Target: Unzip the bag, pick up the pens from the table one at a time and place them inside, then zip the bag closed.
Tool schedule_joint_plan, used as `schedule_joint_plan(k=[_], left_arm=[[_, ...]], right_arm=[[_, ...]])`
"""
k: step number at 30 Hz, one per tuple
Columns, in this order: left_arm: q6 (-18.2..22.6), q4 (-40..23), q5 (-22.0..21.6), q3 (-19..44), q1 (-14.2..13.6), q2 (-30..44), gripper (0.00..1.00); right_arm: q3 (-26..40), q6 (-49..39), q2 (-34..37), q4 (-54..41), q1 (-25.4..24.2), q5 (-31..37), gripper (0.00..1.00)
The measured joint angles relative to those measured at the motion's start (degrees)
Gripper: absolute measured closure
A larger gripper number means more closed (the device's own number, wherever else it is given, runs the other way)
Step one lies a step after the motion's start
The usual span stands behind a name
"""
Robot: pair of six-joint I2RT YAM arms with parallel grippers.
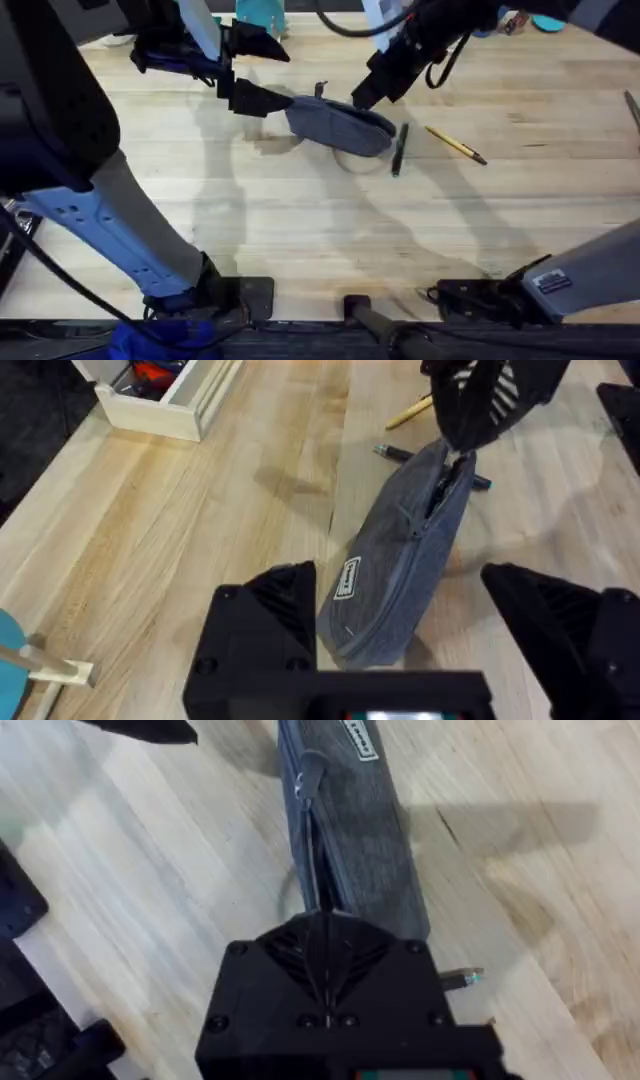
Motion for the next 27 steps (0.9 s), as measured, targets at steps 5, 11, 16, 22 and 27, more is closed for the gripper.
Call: schedule_joint_plan(k=[5, 11, 16, 22, 27], left_arm=[[0.0, 0.0, 0.0, 0.0, 0.0, 0.0, 0.006], [0.0, 0.0, 0.0, 0.0, 0.0, 0.0, 0.008], [0.0, 0.0, 0.0, 0.0, 0.0, 0.0, 0.007], [0.0, 0.0, 0.0, 0.0, 0.0, 0.0, 0.007], [0.0, 0.0, 0.0, 0.0, 0.0, 0.0, 0.006]], right_arm=[[-2.7, -0.3, 0.0, 2.5, 0.2, 0.2, 0.971], [-3.4, -0.9, 0.0, 3.5, 0.2, 1.1, 0.971], [-4.1, -1.1, 0.0, 4.4, 0.2, 1.5, 0.971], [-6.6, -1.1, 0.0, 7.1, 0.2, 1.5, 0.971], [-8.9, -1.1, 0.0, 9.9, 0.2, 1.5, 0.971]])
